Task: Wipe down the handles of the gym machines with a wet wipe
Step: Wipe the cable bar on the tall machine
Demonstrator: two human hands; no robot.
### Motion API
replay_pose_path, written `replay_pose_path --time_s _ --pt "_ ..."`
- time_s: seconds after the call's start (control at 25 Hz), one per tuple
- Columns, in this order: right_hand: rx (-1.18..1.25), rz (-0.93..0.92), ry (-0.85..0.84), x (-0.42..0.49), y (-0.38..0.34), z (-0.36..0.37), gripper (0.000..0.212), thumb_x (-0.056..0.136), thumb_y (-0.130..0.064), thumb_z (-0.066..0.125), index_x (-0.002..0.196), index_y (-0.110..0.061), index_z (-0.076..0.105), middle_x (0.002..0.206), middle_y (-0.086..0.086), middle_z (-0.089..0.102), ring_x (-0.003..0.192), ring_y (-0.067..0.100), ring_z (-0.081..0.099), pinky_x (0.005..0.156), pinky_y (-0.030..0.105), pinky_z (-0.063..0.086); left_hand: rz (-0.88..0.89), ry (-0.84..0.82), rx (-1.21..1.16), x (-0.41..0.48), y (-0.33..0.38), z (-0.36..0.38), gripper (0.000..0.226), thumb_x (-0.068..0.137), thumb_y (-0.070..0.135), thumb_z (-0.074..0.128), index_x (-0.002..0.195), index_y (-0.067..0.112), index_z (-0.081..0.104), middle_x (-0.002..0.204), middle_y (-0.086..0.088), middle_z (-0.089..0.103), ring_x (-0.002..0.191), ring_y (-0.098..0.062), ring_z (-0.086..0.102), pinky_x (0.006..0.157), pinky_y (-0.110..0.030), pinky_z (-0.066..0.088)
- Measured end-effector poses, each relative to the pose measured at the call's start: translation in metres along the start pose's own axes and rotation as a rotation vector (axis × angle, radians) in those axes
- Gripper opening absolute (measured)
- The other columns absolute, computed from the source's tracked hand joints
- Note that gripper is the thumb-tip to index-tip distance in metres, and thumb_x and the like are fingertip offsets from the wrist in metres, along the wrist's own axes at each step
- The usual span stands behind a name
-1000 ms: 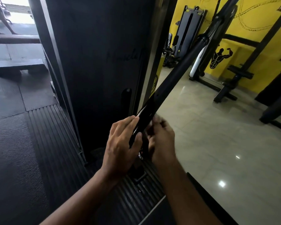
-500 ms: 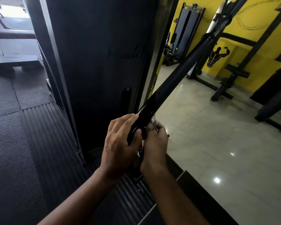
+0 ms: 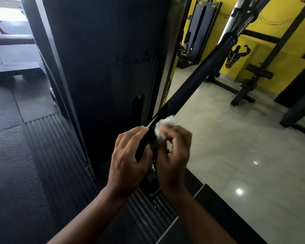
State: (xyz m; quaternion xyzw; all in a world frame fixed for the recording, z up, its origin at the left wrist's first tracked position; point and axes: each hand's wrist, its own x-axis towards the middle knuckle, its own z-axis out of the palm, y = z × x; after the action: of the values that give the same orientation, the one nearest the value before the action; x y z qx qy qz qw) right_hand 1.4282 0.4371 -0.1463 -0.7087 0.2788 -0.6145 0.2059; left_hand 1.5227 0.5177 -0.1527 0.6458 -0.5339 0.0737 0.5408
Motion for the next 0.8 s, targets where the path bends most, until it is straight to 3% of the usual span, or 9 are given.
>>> replay_pose_path --time_s 0.08,0.16,0.28,0.44,0.56,0.64,0.8 --pt "-0.145 -0.191 -0.114 0.004 0.012 -0.005 0.017 0.096 -0.007 0.061 0.112 -0.006 0.065 0.117 0.012 0.054 0.108 0.025 0.056 0.083 0.042 0.053 -0.005 0.025 0.0 0.001 -0.001 0.002 0.04 0.091 0.024 0.059 0.128 0.008 0.061 0.128 -0.001 0.06 0.119 -0.009 0.051 0.1 -0.013 0.036" --pt "-0.22 -0.257 -0.121 0.022 0.021 -0.01 0.019 0.093 -0.003 0.064 0.111 0.001 0.067 0.116 0.015 0.056 0.106 0.029 0.055 0.085 0.044 0.052 -0.009 0.03 0.002 0.005 -0.004 0.006 0.04 0.091 0.023 0.061 0.127 0.007 0.061 0.127 0.001 0.059 0.119 -0.008 0.051 0.1 -0.013 0.036" --pt "-0.365 -0.532 -0.331 0.04 0.029 -0.024 0.029 0.092 -0.012 0.068 0.118 0.001 0.067 0.122 0.014 0.056 0.112 0.03 0.051 0.099 0.037 0.046 -0.007 0.039 0.024 0.006 -0.003 0.013 0.04 0.089 0.022 0.062 0.126 0.007 0.063 0.127 0.0 0.06 0.119 -0.012 0.053 0.101 -0.017 0.038" --pt "-0.402 -0.499 -0.26 0.066 0.035 -0.028 0.023 0.094 -0.007 0.063 0.116 0.0 0.068 0.119 0.014 0.061 0.111 0.028 0.051 0.097 0.038 0.046 -0.017 0.053 0.043 0.01 -0.001 0.02 0.04 0.088 0.019 0.066 0.126 0.009 0.063 0.126 0.002 0.061 0.117 -0.011 0.053 0.1 -0.019 0.039" --pt "-0.462 -0.741 -0.424 0.087 0.041 -0.032 0.026 0.1 -0.012 0.053 0.122 -0.004 0.065 0.129 0.009 0.053 0.117 0.027 0.048 0.106 0.037 0.043 -0.017 0.062 0.049 0.009 -0.001 0.021 0.04 0.087 0.016 0.068 0.126 0.01 0.063 0.124 0.003 0.061 0.115 -0.013 0.055 0.099 -0.021 0.041" --pt "-0.457 -0.658 -0.432 0.1 0.037 -0.03 0.027 0.099 -0.006 0.051 0.122 -0.006 0.064 0.126 0.009 0.058 0.117 0.027 0.052 0.103 0.039 0.045 -0.015 0.076 0.064 0.013 -0.002 0.021 0.039 0.086 0.015 0.069 0.125 0.01 0.064 0.123 0.003 0.061 0.114 -0.014 0.055 0.099 -0.02 0.04" --pt "-0.558 -0.843 -0.855 0.131 0.016 -0.026 0.033 0.092 -0.013 0.046 0.119 -0.01 0.065 0.117 0.01 0.065 0.111 0.026 0.059 0.095 0.039 0.05 0.054 0.062 0.082 0.025 -0.008 0.022 0.036 0.09 0.021 0.067 0.123 0.007 0.065 0.123 0.001 0.061 0.115 -0.01 0.053 0.099 -0.019 0.041"
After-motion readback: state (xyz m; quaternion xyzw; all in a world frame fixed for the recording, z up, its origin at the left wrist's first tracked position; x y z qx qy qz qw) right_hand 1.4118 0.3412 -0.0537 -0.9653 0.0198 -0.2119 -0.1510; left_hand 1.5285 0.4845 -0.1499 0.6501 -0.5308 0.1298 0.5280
